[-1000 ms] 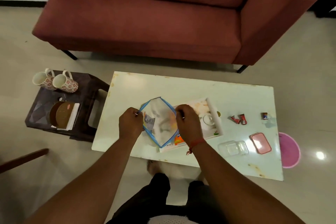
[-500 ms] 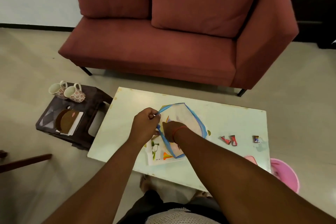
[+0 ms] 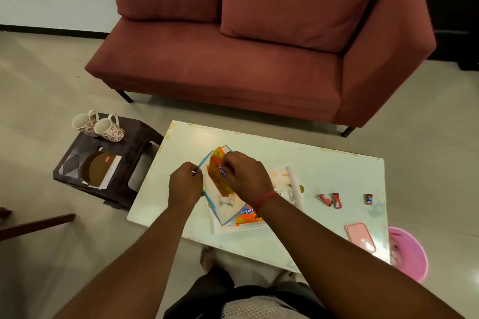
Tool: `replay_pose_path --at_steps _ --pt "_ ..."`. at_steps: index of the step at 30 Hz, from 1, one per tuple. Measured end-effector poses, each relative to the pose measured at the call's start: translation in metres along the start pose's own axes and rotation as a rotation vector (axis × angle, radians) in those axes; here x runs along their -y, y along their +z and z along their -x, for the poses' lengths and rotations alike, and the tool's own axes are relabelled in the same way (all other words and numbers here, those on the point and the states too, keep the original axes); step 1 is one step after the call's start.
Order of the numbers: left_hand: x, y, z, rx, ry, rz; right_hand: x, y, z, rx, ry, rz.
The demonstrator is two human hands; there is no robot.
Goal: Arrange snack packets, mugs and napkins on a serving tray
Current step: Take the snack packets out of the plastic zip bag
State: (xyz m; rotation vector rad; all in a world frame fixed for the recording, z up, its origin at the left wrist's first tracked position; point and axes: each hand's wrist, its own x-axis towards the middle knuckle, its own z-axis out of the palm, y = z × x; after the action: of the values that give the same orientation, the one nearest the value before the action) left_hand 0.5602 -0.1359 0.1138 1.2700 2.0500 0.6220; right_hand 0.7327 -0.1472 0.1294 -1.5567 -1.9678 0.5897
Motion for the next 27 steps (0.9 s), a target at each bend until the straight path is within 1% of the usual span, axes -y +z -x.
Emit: replay_pose_path --at_steps 3,6,9,11,12,14,18,21,25,27 --pt "0.015 -0.01 -0.018 -0.019 -0.01 -0.058 0.008 -0.001 0.003 -0.234 0.123 -0.181" --pt "0.029 -0.023 -0.039 -0.042 -0.017 -0.094 0.006 0.006 -0.002 -0.449 0.346 -0.351" --pt "0.047 -0.039 -0.06 -0.057 -0.066 -0.16 -0.002 0.021 -0.005 -0.582 0.529 -0.397" --pt "0.063 -0.051 -0.077 -0.051 -0.09 -0.196 -0.008 0.036 -0.01 -0.617 0.606 -0.363" --pt "0.071 -0.056 -0.084 -0.049 -0.101 -0.19 -0.011 0.046 -0.011 -0.594 0.632 -0.329" --pt "0.083 -0.065 -0.095 -0.041 -0.115 -0.188 -0.02 0.068 -0.014 -0.457 0.679 -0.243" --pt "0.102 -0.077 -0.114 0.017 -0.127 -0.16 -0.042 0.119 -0.014 -0.076 0.764 -0.154" --pt "0.116 -0.083 -0.125 0.056 -0.112 -0.141 -0.057 0.155 -0.016 0.199 0.8 -0.026" --pt "0.129 -0.085 -0.135 0.087 -0.082 -0.131 -0.075 0.187 -0.024 0.454 0.821 0.011" --pt "0.133 -0.083 -0.139 0.105 -0.075 -0.131 -0.083 0.192 -0.026 0.521 0.854 0.041"
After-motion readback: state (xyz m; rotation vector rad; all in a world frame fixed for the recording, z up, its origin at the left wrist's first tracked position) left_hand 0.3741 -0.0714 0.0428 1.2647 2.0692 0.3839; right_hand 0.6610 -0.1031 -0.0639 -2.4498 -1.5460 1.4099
